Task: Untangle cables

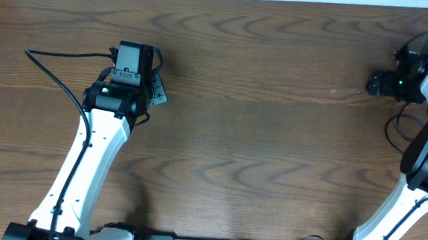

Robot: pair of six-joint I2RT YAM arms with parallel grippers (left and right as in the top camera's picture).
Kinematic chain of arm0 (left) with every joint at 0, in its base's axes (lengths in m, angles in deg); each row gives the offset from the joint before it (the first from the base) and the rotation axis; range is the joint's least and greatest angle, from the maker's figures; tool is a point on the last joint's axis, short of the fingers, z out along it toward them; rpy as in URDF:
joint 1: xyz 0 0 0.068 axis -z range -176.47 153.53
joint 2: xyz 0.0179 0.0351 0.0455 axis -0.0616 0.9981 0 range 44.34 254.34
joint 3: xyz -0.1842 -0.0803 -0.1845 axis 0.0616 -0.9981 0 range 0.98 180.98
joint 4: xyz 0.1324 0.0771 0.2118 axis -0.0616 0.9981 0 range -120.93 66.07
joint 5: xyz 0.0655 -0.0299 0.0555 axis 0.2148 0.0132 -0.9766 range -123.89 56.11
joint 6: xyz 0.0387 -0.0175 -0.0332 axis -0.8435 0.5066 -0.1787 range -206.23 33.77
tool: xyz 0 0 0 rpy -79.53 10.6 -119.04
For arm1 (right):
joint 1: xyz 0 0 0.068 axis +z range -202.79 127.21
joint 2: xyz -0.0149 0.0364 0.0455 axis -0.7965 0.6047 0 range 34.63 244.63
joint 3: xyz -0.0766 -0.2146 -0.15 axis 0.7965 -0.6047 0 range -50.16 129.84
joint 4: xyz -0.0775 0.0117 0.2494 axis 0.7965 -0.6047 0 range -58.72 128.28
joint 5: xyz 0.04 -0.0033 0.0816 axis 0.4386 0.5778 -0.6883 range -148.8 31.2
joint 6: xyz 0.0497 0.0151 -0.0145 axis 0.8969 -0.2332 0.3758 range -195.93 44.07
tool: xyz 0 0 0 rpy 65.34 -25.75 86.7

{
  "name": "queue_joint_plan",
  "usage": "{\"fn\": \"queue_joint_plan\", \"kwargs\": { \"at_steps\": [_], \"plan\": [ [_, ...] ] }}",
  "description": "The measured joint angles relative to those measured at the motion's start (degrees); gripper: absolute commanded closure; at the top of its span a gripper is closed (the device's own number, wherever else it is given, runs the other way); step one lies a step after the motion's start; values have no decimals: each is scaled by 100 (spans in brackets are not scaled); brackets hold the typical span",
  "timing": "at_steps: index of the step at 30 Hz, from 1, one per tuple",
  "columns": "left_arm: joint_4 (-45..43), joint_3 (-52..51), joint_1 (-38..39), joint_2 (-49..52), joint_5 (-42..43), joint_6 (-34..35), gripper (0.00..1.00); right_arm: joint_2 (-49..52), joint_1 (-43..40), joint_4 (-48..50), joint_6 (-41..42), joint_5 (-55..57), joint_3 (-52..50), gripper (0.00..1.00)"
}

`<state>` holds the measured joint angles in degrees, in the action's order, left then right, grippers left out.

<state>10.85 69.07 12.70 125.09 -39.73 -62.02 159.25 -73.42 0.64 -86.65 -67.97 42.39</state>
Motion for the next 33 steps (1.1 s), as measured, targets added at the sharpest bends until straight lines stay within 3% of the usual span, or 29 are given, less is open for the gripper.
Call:
{"fn": "queue_joint_plan", "kwargs": {
  "at_steps": [6,8,17,33],
  "plan": [
    [2,0,0,0,0,-2,50,-1095,173,-291,129,-61,-15,1],
    [2,0,0,0,2,-4,37,-1521,225,-516,155,-55,-15,1],
    [-2,0,-2,0,61,17,9,-2398,831,-1725,560,131,-2,1],
    [-2,0,0,0,68,2,5,-2588,1233,-2474,741,151,-4,1]
  ]
}}
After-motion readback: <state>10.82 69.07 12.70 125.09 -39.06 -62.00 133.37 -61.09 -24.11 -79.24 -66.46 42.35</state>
